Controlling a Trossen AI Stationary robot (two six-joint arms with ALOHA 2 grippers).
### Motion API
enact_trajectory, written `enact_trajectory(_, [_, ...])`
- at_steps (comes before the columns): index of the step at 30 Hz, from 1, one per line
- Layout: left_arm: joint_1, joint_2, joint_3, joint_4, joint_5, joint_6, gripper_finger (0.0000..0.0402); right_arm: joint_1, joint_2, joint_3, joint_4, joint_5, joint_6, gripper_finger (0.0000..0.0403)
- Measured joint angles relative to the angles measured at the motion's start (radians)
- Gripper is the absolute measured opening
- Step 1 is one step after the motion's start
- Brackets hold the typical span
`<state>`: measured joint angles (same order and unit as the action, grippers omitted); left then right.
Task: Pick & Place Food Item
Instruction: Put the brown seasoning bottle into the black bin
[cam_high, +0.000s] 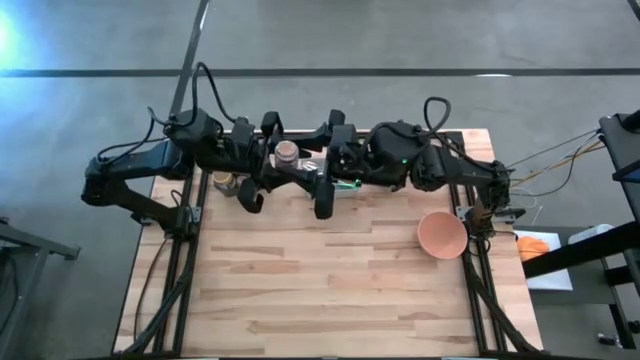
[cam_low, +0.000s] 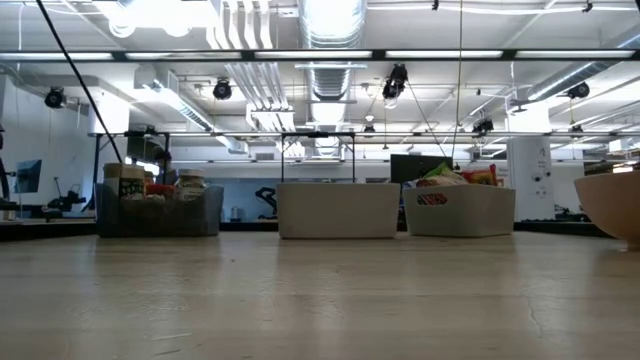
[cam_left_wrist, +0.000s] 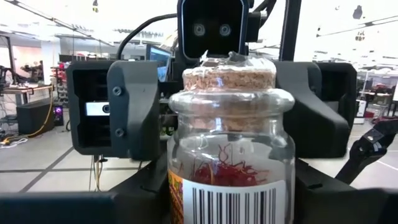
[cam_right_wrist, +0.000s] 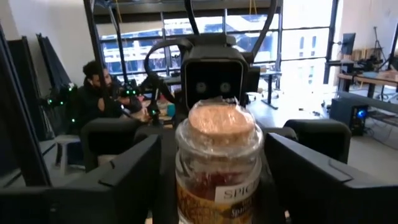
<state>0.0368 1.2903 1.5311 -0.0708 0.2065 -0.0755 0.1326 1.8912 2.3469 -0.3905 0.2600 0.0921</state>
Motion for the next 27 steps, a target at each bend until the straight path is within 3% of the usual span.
enact_trajectory(4, [0.000, -0.002, 0.000, -0.011, -0.002, -0.003, 0.0172, -0.001, -0.005, 0.007, -0.045, 0.001, 0.010, 0.0298])
enact_trajectory(12, [0.000, -0.003, 0.000, -0.011, -0.005, -0.006, 0.0172, 0.000, -0.010, 0.010, -0.076, 0.001, 0.042, 0.0293])
enact_trajectory(27, [-0.003, -0.003, 0.000, -0.008, -0.004, 0.023, 0.0172, 0.000, -0.011, 0.009, -0.074, 0.001, 0.066, 0.0203])
